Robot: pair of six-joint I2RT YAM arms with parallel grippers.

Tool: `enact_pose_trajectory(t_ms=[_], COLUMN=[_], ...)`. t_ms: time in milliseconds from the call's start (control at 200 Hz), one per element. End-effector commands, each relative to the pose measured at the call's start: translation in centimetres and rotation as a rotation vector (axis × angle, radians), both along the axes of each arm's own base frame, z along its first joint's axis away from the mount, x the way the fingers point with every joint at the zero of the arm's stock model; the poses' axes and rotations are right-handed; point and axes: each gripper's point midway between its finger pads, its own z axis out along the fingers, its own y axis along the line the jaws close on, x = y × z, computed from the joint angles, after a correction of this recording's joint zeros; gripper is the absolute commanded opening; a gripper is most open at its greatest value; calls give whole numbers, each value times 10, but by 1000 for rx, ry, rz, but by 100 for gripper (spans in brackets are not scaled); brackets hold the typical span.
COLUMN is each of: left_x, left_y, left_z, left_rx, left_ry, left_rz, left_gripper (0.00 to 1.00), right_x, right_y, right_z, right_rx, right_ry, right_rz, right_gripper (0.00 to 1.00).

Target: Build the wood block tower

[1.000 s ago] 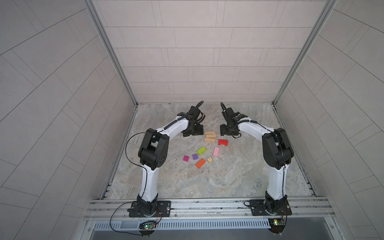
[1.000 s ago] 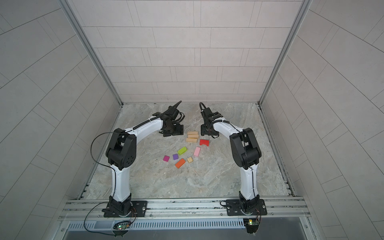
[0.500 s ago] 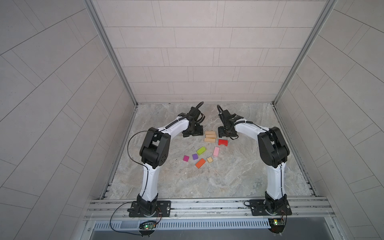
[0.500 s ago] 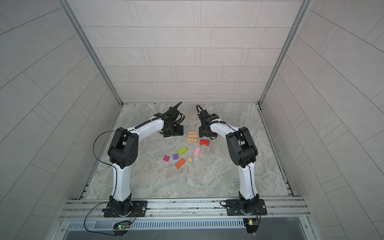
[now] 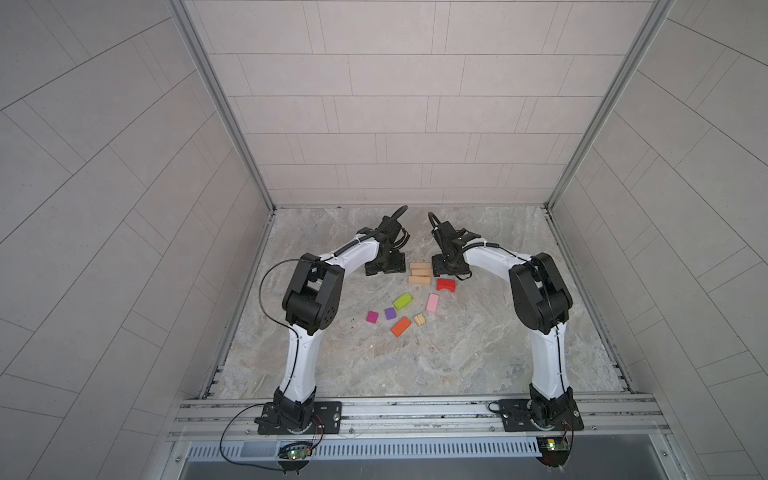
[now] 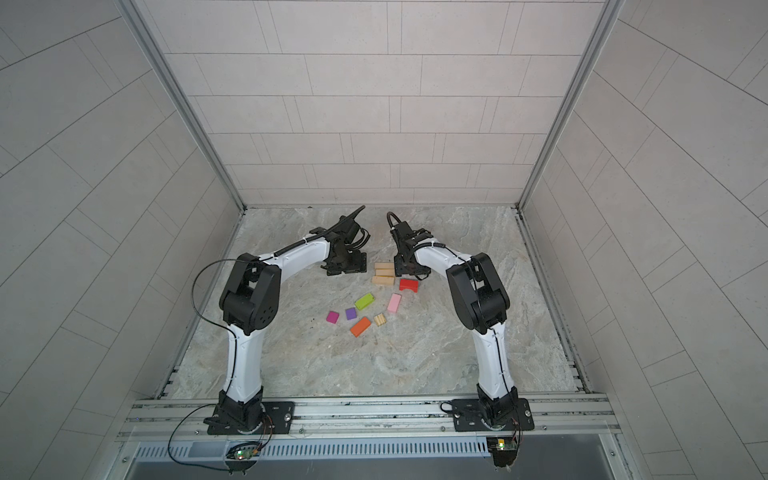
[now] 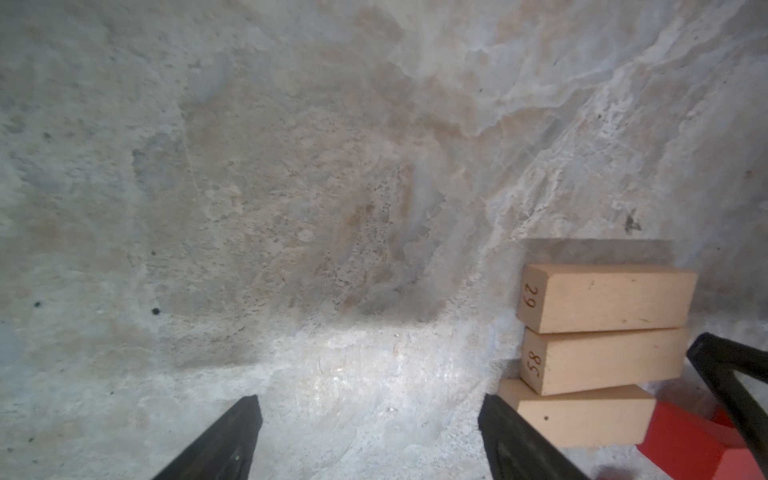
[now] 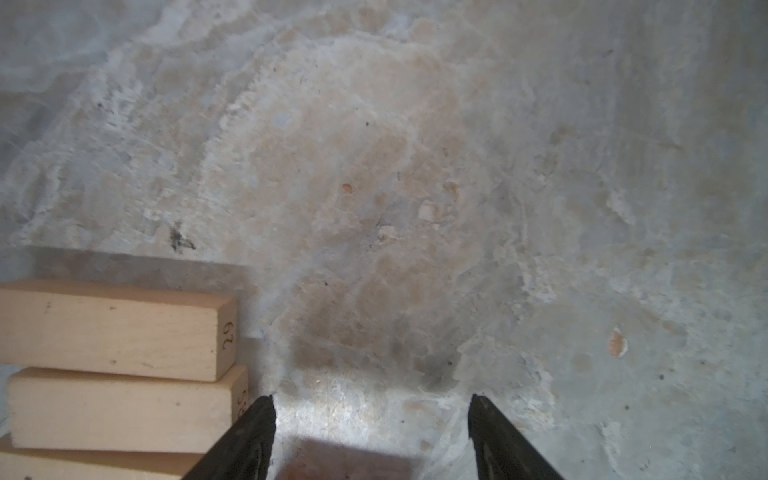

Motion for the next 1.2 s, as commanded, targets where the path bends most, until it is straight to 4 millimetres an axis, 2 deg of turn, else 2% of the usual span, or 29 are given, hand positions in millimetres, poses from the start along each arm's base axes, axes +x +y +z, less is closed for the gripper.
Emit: enact_pose_trajectory(t_ms=[0,545,1191], left_x=[3,3,5], left_y=[-1,-3,-14], left_z=[-5,-12,-24], left_rx=[8,13,24], left_ry=[-2,9,26], left_rz=[12,12,3], left_gripper=[89,89,89], right_x=[-3,-9,-12], right_y=[0,12,14], right_z=[-6,-13,-12], right_rx=[-22,32,40], right_ry=[13,35,50], right_rz=[-9,-10,-24], right_gripper=[75,75,75])
